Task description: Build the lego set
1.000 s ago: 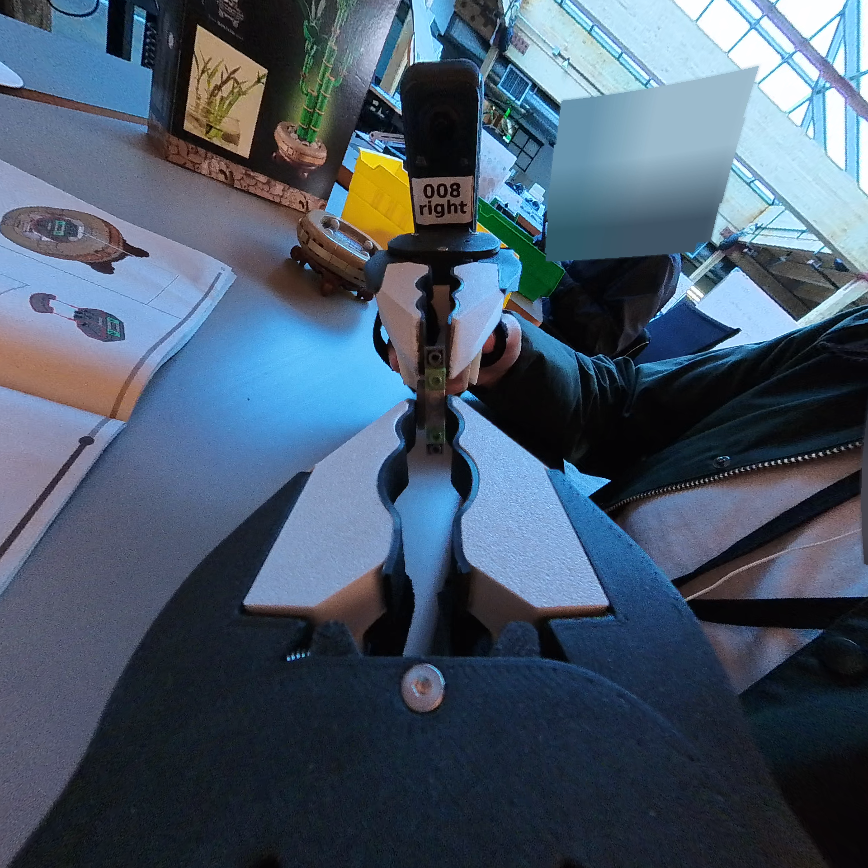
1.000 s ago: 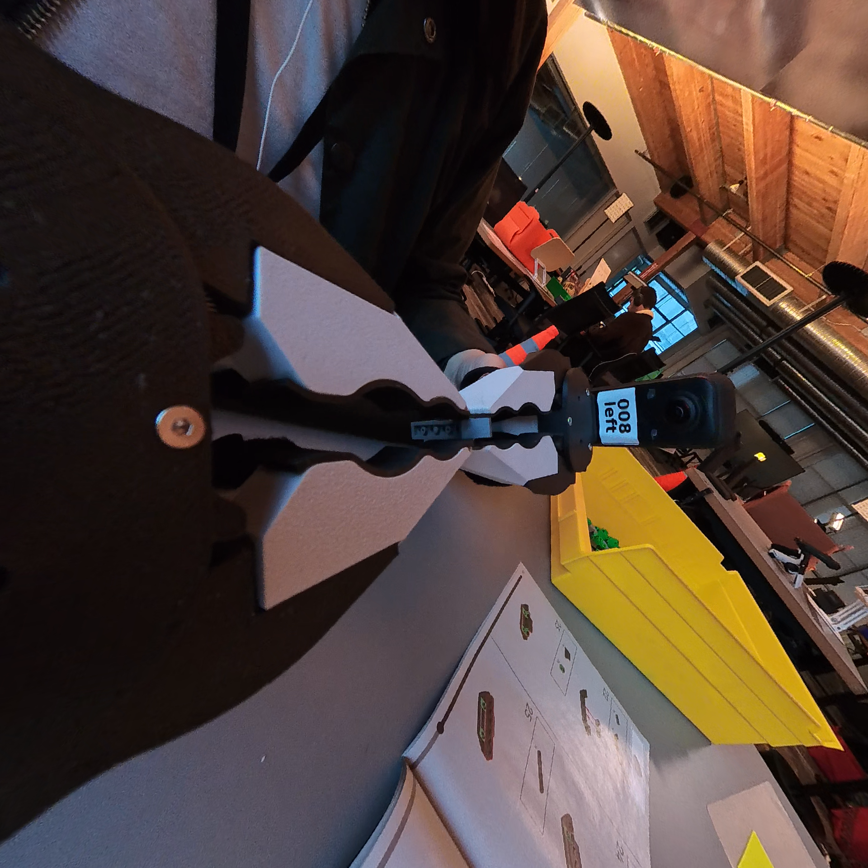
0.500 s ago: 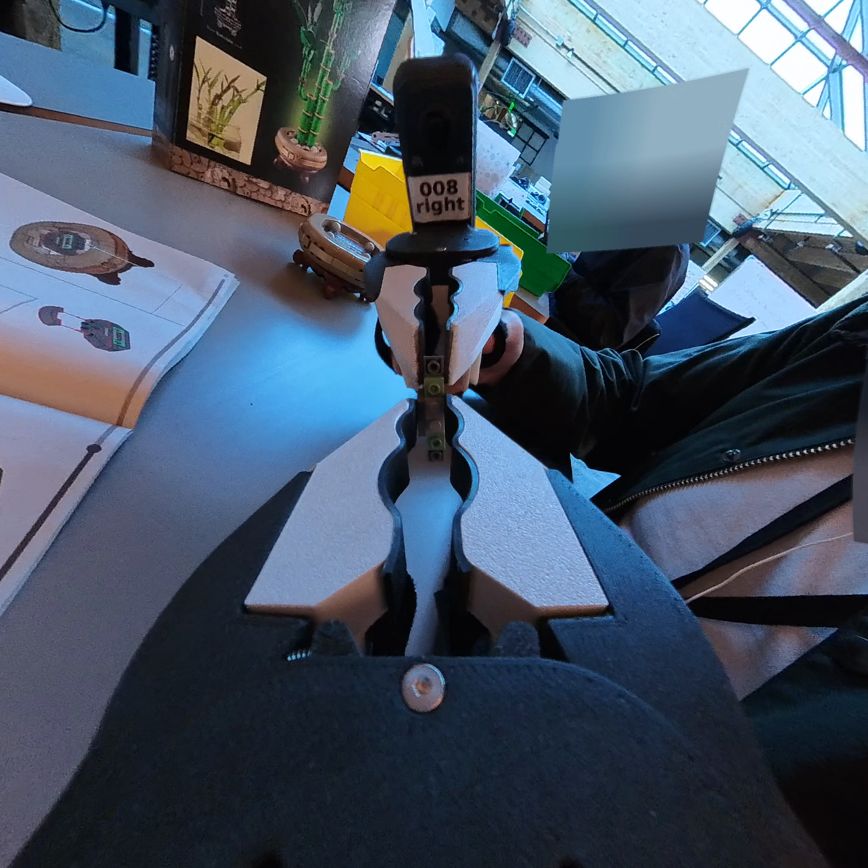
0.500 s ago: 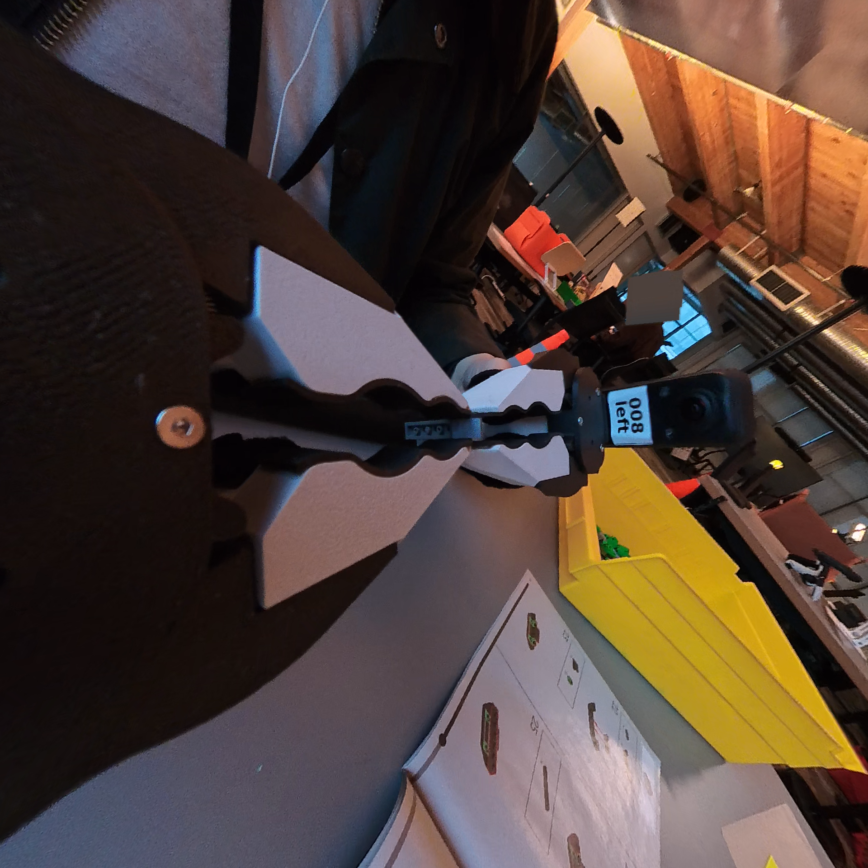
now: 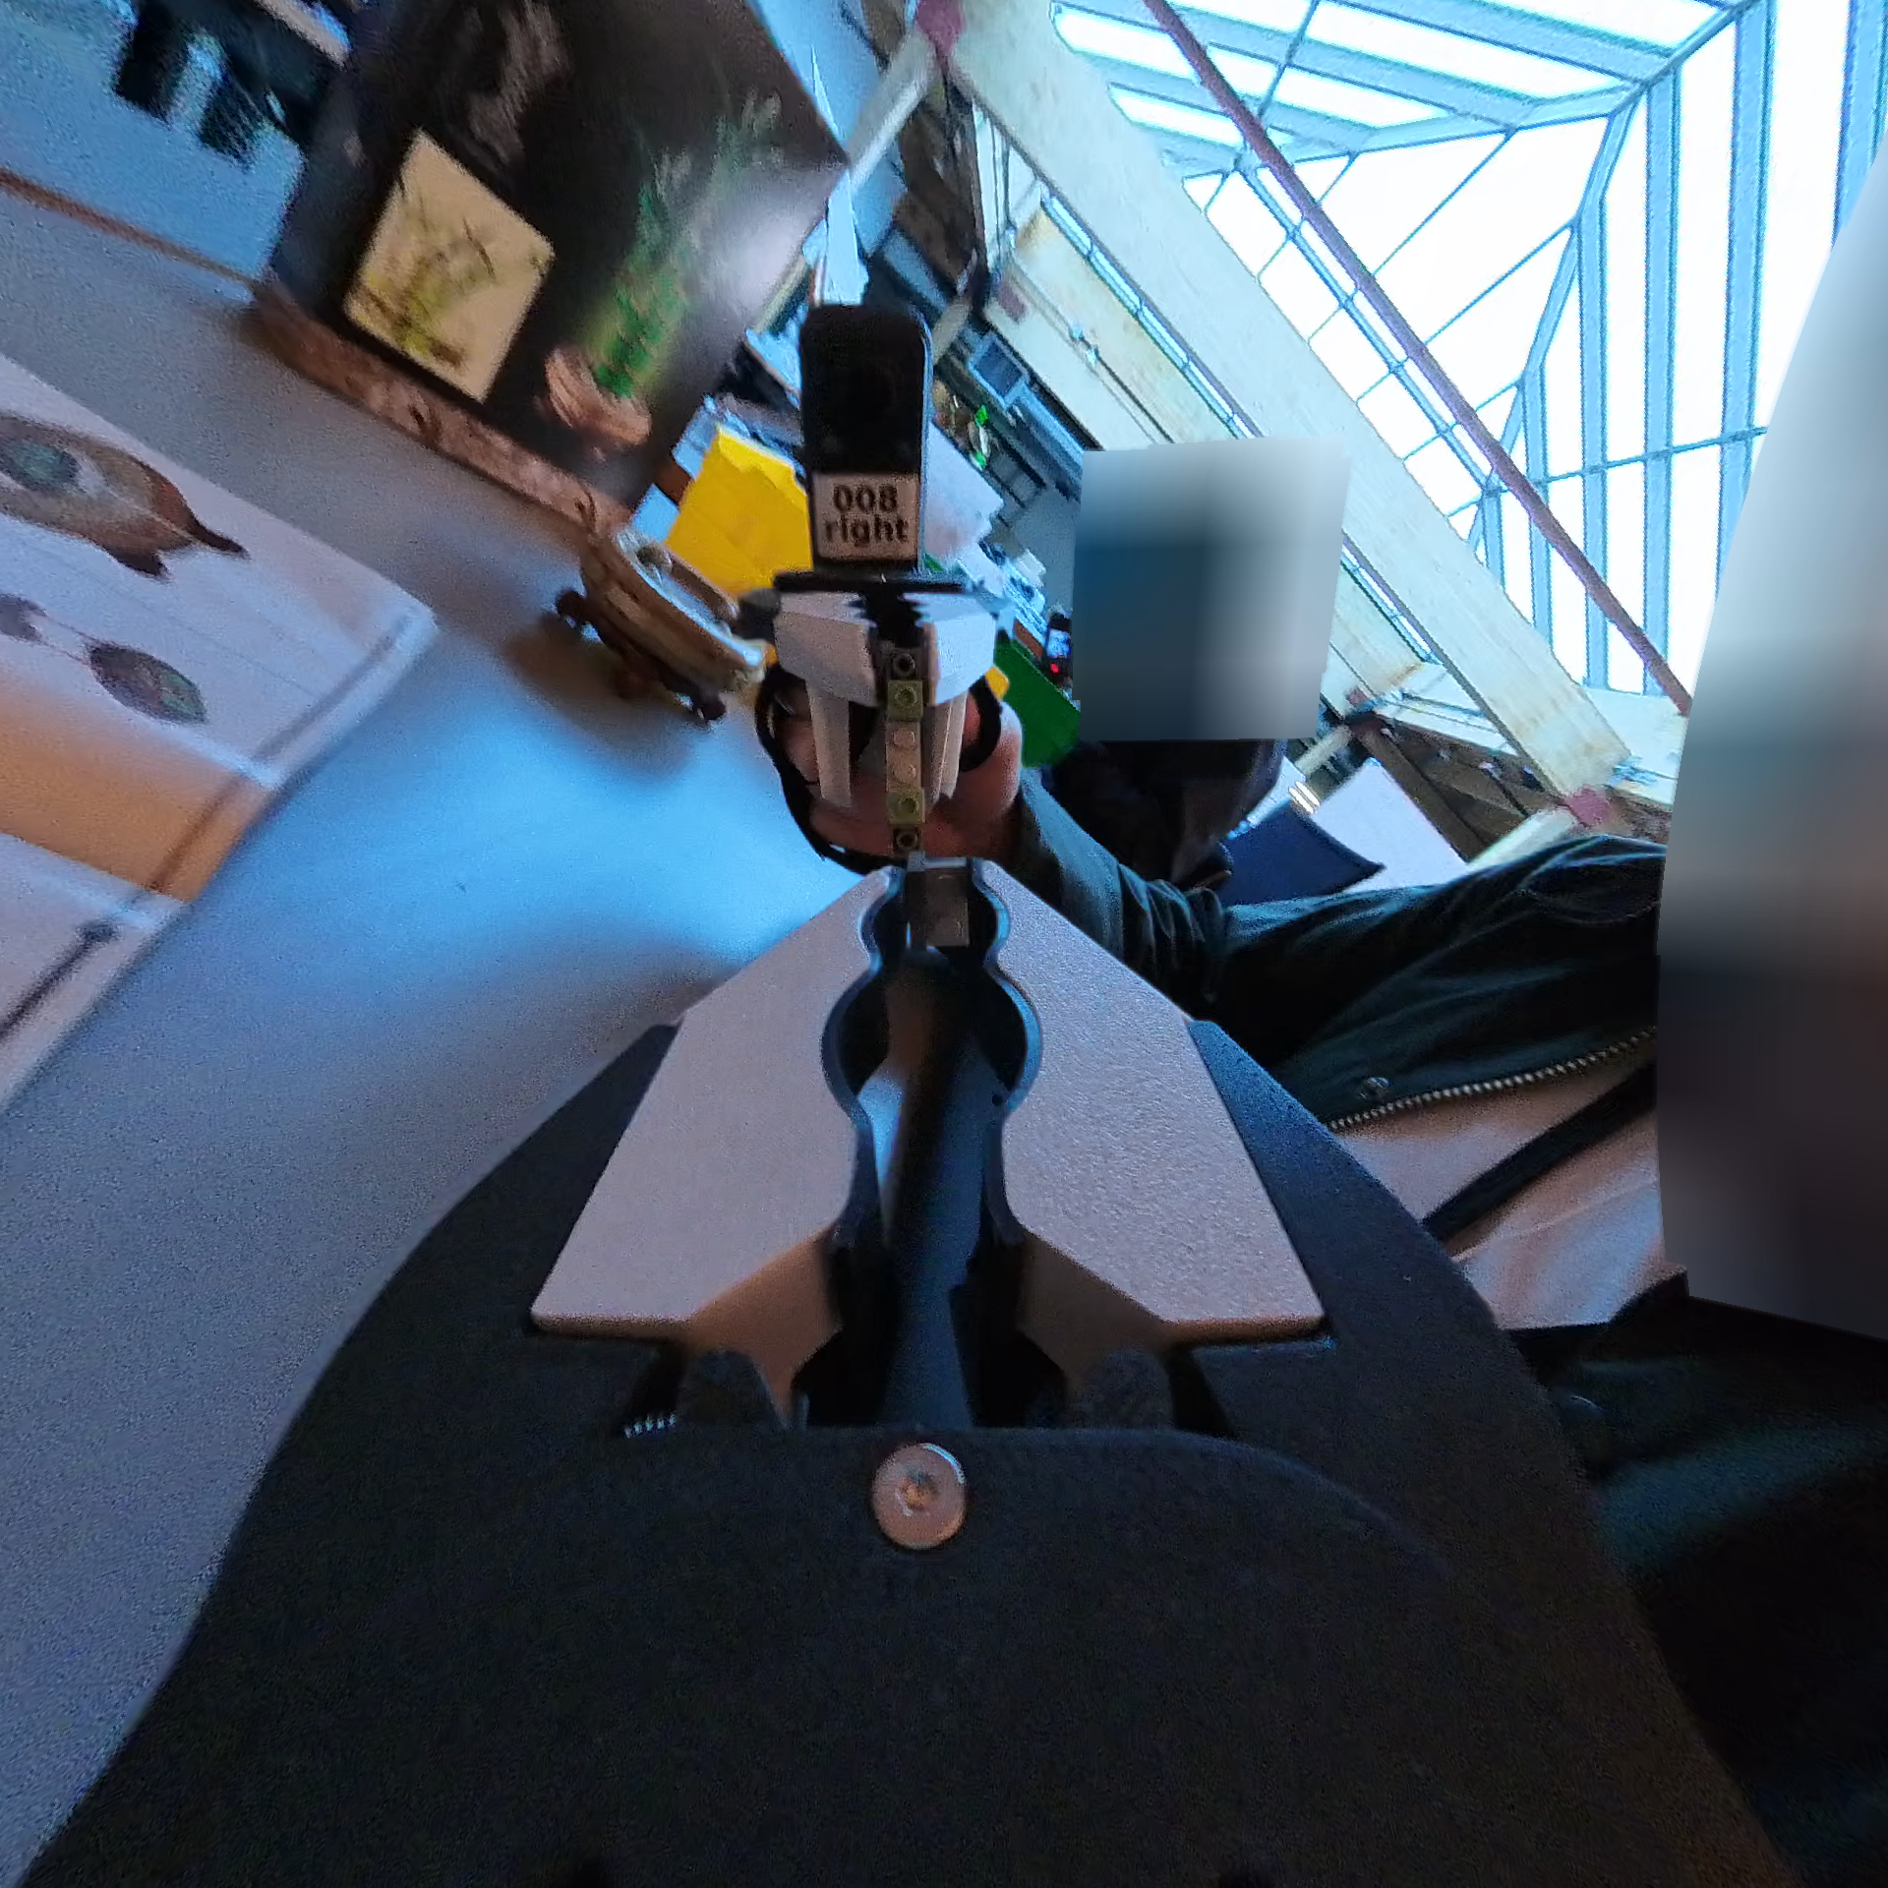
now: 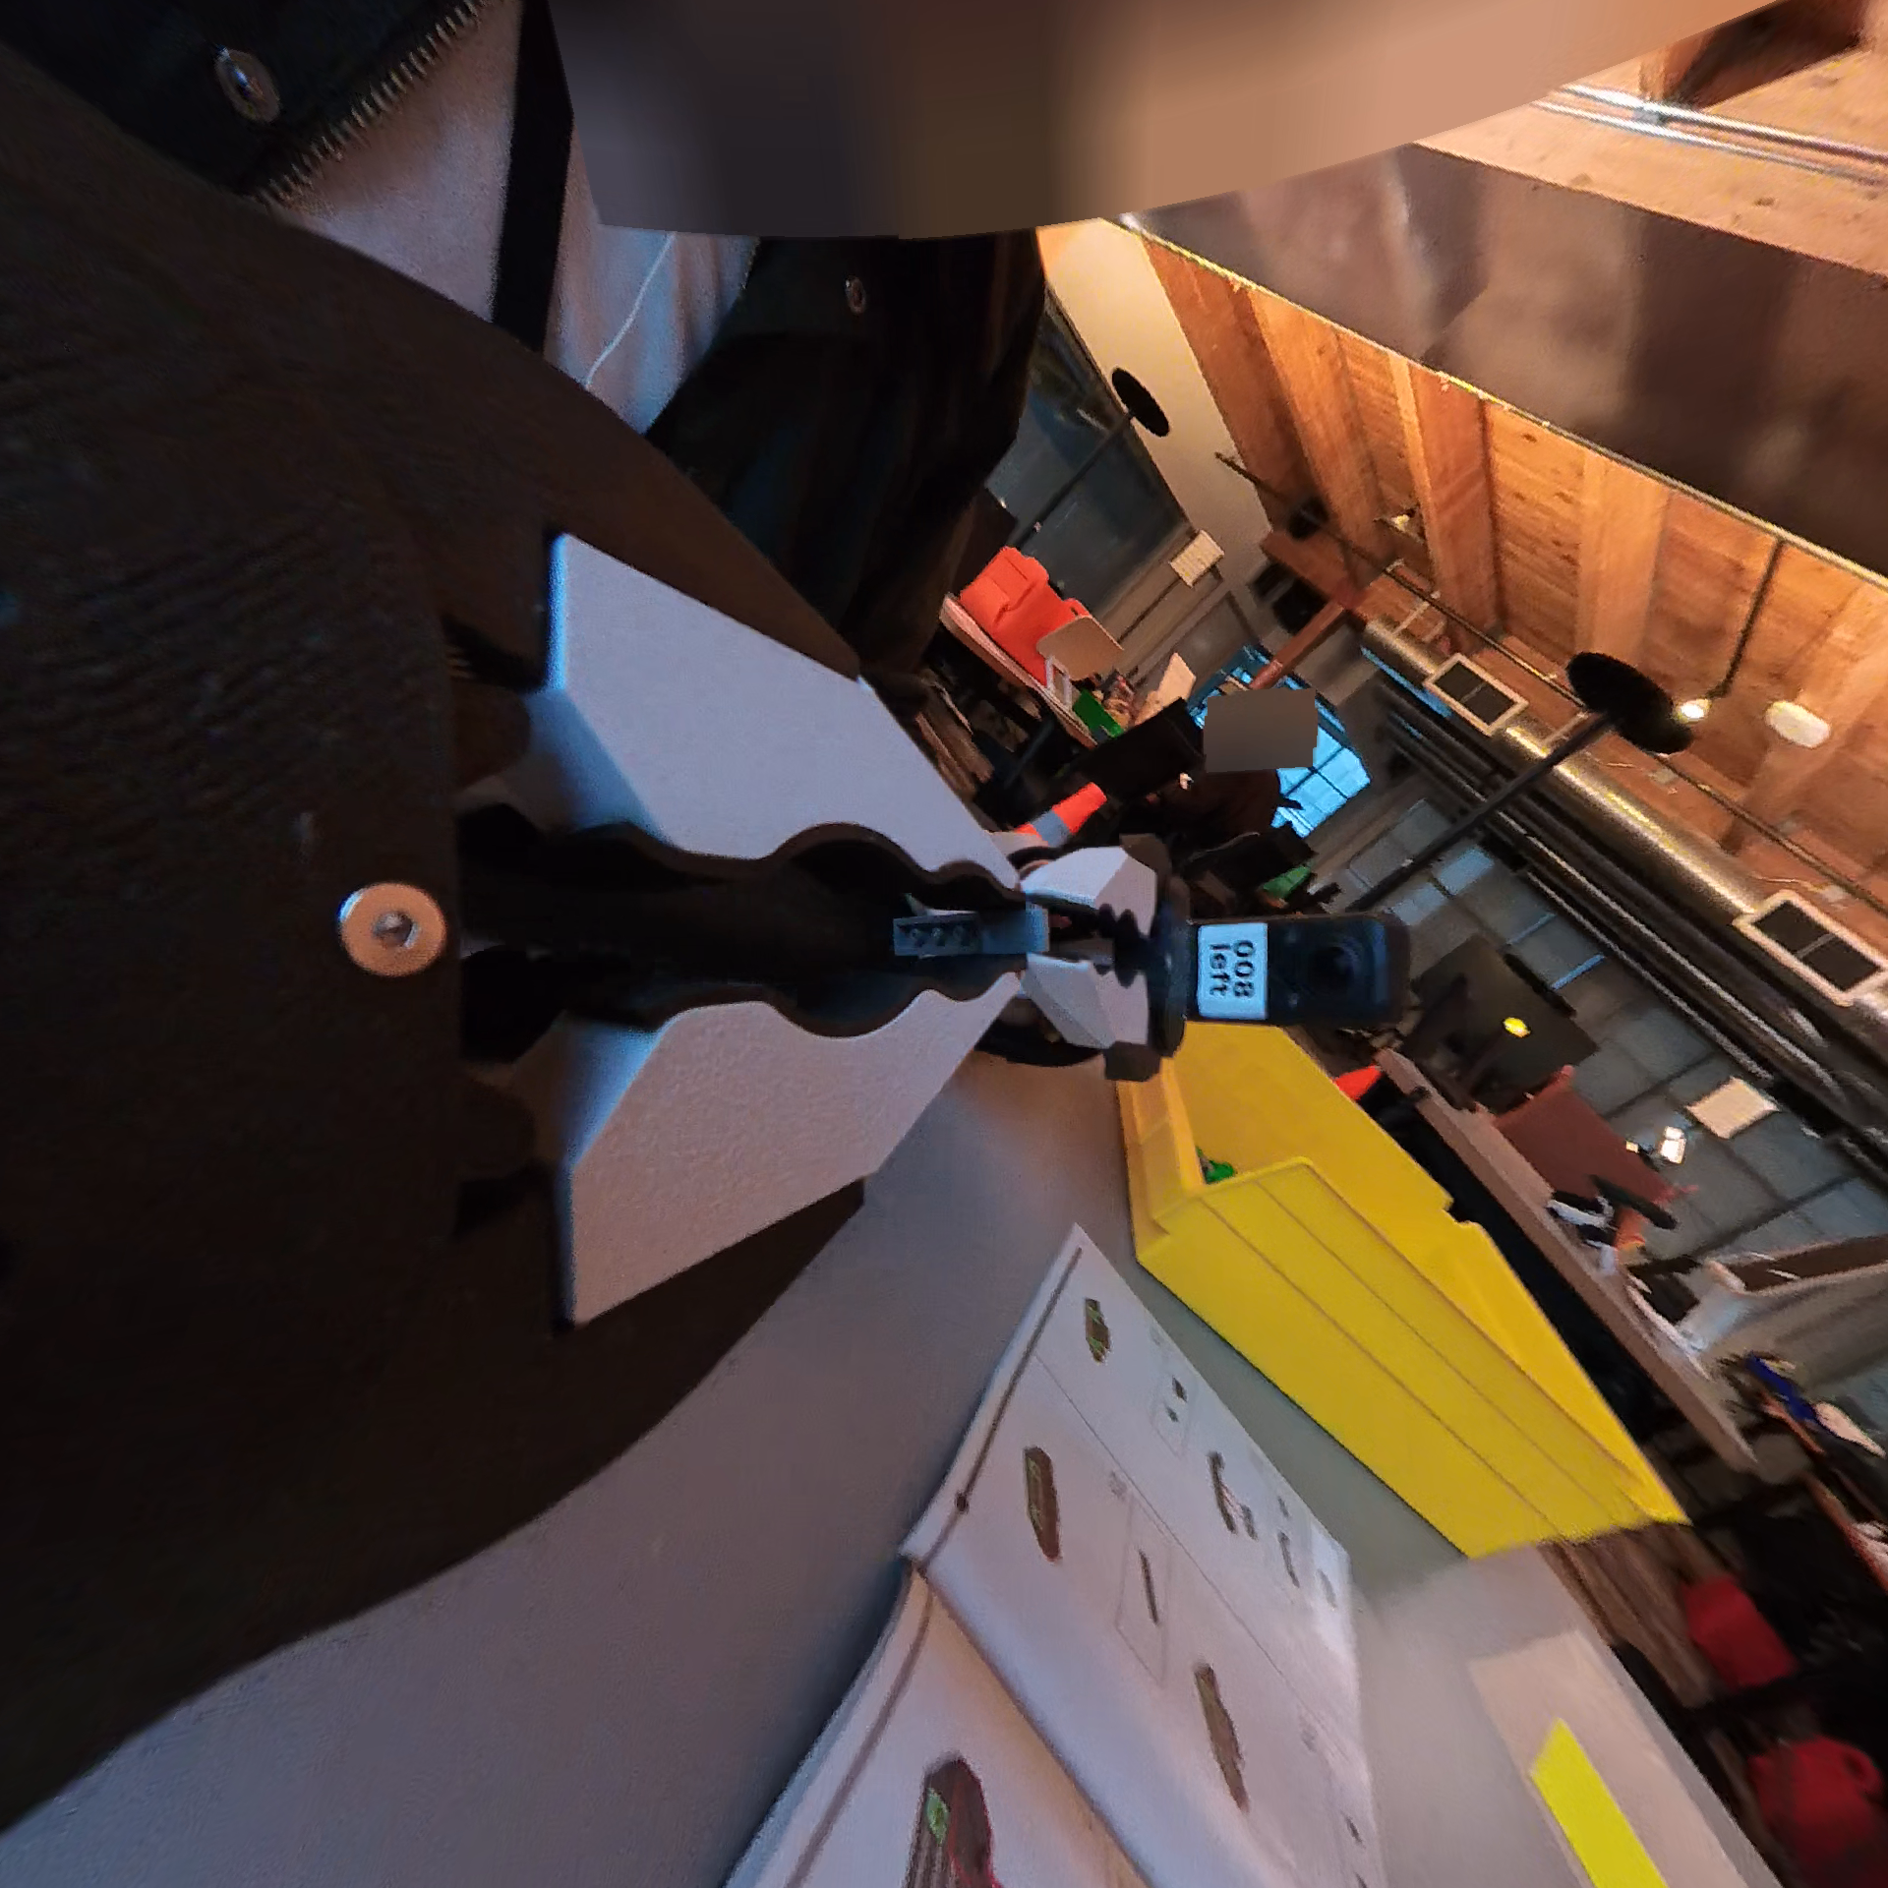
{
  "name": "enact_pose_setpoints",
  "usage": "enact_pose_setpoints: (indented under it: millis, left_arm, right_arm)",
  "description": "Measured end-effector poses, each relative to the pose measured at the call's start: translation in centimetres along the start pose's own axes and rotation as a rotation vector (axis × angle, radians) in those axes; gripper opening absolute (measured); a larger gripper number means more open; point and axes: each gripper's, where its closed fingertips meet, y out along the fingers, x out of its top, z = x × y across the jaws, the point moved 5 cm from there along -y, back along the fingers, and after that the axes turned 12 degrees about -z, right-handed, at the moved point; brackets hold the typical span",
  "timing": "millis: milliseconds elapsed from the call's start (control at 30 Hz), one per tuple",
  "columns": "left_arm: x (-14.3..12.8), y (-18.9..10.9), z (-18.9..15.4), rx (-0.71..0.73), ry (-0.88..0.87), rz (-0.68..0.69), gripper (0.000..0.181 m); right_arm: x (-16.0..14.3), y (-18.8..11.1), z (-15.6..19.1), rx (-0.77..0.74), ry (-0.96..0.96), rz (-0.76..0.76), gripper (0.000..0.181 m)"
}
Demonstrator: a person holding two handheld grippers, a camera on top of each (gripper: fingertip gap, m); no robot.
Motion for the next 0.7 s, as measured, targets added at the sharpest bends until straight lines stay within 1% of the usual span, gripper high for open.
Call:
enact_pose_setpoints:
  millis: [33, 100, 167, 233, 300, 367, 400, 433, 467, 500, 533, 567, 633, 667, 700]
  left_arm:
    - [-0.3, 0.1, 0.2, -0.001, -0.028, 0.016, 0.009]
    - [-0.4, -0.1, 0.5, 0.007, -0.065, 0.01, 0.009]
    - [-0.2, -0.3, 0.8, 0.007, -0.096, -0.01, 0.009]
    - [0.0, -0.5, 1.0, 0.012, -0.119, -0.022, 0.009]
    - [-0.2, -0.6, 1.3, 0.025, -0.141, -0.011, 0.009]
    - [-0.5, -0.5, 1.6, 0.033, -0.162, 0.002, 0.009]
    - [-0.5, -0.5, 1.7, 0.037, -0.171, 0.005, 0.009]
    - [-0.5, -0.5, 1.7, 0.037, -0.178, 0.003, 0.009]
    - [-0.5, -0.6, 1.8, 0.039, -0.181, -0.001, 0.009]
    - [-0.5, -0.6, 1.8, 0.045, -0.183, -0.004, 0.009]
    - [-0.4, -0.7, 2.0, 0.053, -0.187, -0.008, 0.009]
    - [-0.4, -0.7, 2.1, 0.059, -0.197, -0.012, 0.009]
    - [-0.4, -0.8, 2.3, 0.068, -0.218, -0.018, 0.009]
    - [-0.4, -0.8, 2.4, 0.068, -0.226, -0.018, 0.009]
    - [-0.5, -0.7, 2.5, 0.07, -0.23, -0.016, 0.009]
  right_arm:
    - [-0.6, 0.2, -0.2, 0.0, 0.032, 0.029, 0.006]
    - [-2.4, 0.4, -1.5, -0.057, 0.117, 0.146, 0.006]
    - [-3.7, 0.5, -2.6, -0.108, 0.157, 0.198, 0.006]
    - [-4.7, 0.5, -3.2, -0.121, 0.216, 0.248, 0.006]
    - [-5.2, 0.3, -3.9, -0.157, 0.231, 0.276, 0.006]
    - [-5.7, -0.1, -4.8, -0.221, 0.2, 0.317, 0.006]
    - [-5.9, -0.3, -5.2, -0.256, 0.168, 0.337, 0.007]
    - [-5.8, -0.4, -5.5, -0.27, 0.126, 0.345, 0.013]
    - [-5.6, -0.4, -5.7, -0.288, 0.08, 0.344, 0.027]
    - [-5.2, -0.5, -5.8, -0.313, 0.026, 0.343, 0.036]
    - [-4.7, -0.5, -5.7, -0.328, -0.052, 0.337, 0.04]
    - [-4.0, -0.3, -5.3, -0.318, -0.154, 0.322, 0.041]
    - [-2.8, 1.0, -2.5, -0.195, -0.387, 0.248, 0.044]
    - [-2.6, 1.6, -1.1, -0.151, -0.503, 0.219, 0.045]
    - [-2.7, 2.2, -0.2, -0.145, -0.619, 0.213, 0.046]
